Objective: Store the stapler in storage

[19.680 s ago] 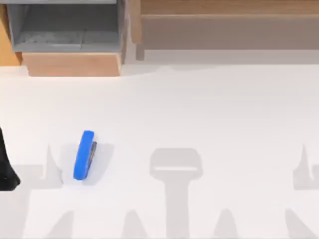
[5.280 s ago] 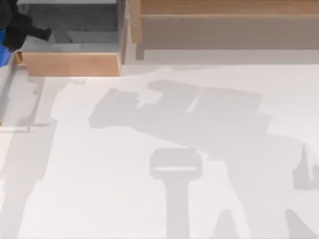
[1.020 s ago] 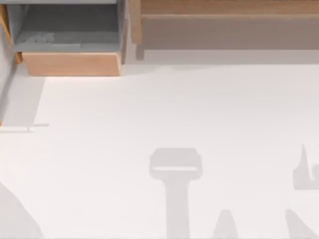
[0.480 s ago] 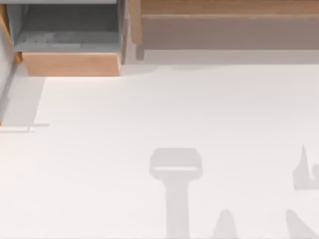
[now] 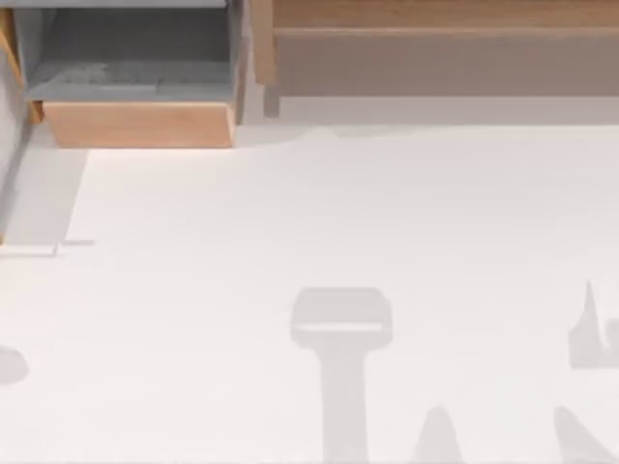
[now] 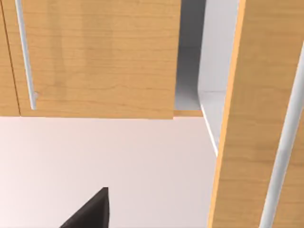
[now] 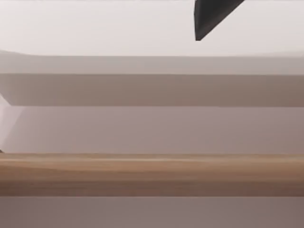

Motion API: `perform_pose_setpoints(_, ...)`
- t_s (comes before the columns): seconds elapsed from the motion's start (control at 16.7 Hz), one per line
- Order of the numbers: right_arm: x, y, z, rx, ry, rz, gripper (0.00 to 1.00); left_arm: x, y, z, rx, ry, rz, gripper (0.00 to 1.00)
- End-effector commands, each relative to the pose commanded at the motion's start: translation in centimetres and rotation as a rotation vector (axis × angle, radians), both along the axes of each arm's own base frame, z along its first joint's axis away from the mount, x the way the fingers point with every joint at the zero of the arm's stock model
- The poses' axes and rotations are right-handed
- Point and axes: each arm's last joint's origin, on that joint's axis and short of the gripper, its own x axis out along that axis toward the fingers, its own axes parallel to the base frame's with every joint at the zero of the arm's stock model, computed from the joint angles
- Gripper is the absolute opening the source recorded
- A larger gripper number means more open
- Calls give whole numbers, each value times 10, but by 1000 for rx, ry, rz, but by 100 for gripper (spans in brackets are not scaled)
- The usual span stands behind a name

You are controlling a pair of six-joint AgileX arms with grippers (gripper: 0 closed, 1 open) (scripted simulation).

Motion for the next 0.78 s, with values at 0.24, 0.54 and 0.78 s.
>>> perform_pose_setpoints(0.24, 0, 0, 0, 0, 0, 0, 100, -1, -20, -4, 30, -22, -75, 100)
perform_pose_setpoints(0.54, 0, 0, 0, 0, 0, 0, 100, -1, -19, -3, 32, -25, -69, 100)
perform_pose_setpoints(0.78, 0, 0, 0, 0, 0, 0, 100, 14, -20, -4, 30, -22, -75, 100)
